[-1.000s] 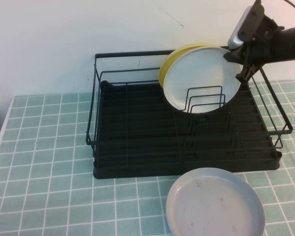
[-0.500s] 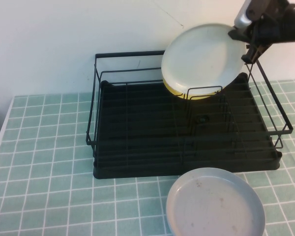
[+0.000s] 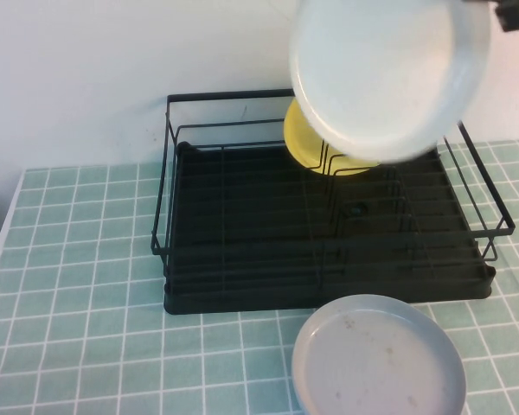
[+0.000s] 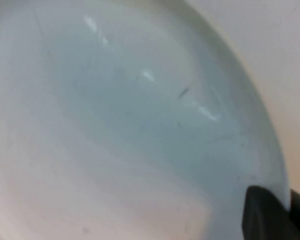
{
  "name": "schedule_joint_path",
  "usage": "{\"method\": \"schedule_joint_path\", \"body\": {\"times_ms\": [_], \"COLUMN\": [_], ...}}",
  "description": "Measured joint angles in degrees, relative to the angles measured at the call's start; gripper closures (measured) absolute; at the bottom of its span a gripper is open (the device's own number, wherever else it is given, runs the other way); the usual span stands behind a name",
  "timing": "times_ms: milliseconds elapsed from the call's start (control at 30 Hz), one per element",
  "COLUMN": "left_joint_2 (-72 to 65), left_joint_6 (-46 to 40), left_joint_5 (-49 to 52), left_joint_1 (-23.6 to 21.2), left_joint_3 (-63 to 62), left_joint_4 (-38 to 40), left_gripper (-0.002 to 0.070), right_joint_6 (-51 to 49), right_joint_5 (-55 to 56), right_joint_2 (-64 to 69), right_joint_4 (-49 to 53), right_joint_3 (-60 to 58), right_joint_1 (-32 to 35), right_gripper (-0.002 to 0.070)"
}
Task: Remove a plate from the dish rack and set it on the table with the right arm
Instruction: Place the plate from the table
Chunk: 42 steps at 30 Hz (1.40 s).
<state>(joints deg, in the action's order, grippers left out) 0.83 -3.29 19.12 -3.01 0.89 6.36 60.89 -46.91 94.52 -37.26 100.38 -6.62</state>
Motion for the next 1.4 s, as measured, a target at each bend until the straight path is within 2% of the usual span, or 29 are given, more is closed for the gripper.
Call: {"method": "schedule_joint_path", "body": {"times_ms": [167, 300, 400, 533, 667, 967, 1267, 1400], "left_joint_2": [0.0, 0.0, 0.0, 0.0, 0.0, 0.0, 0.0, 0.0], "left_joint_6": [0.0, 0.0, 0.0, 0.0, 0.0, 0.0, 0.0, 0.0], "left_joint_5": [0.0, 0.0, 0.0, 0.0, 0.0, 0.0, 0.0, 0.0], "left_joint_1": [0.0, 0.0, 0.0, 0.0, 0.0, 0.0, 0.0, 0.0], "left_joint_3": [0.0, 0.0, 0.0, 0.0, 0.0, 0.0, 0.0, 0.0], "left_joint_4": [0.0, 0.0, 0.0, 0.0, 0.0, 0.0, 0.0, 0.0], "left_gripper": [0.0678, 0.0678, 0.0678, 0.0678, 0.0678, 0.0678, 0.0678, 0.0678], "right_joint_6": [-17.0, -20.1, -20.5, -19.4, -17.8, -8.6, -7.1, -7.0], "right_joint_5": [-19.8, -23.1, -21.4, -13.2, -7.7, -2.5, 2.6, 1.1], "right_joint_2": [-2.3, -2.9, -4.5, -7.1, -7.8, -3.7, -0.4, -0.4], "right_joint_4": [8.7, 9.3, 9.3, 7.6, 5.9, 4.5, 2.4, 2.3], "right_joint_3": [-0.6, -8.4, -19.7, -35.8, -43.9, -45.6, -45.3, -43.3], "right_joint_1": [0.0, 0.0, -0.2, -1.1, -1.2, -1.2, -1.2, -1.2], "right_gripper": [0.0666, 0.0666, 0.0666, 0.0666, 0.0666, 0.0652, 0.0523, 0.0492]}}
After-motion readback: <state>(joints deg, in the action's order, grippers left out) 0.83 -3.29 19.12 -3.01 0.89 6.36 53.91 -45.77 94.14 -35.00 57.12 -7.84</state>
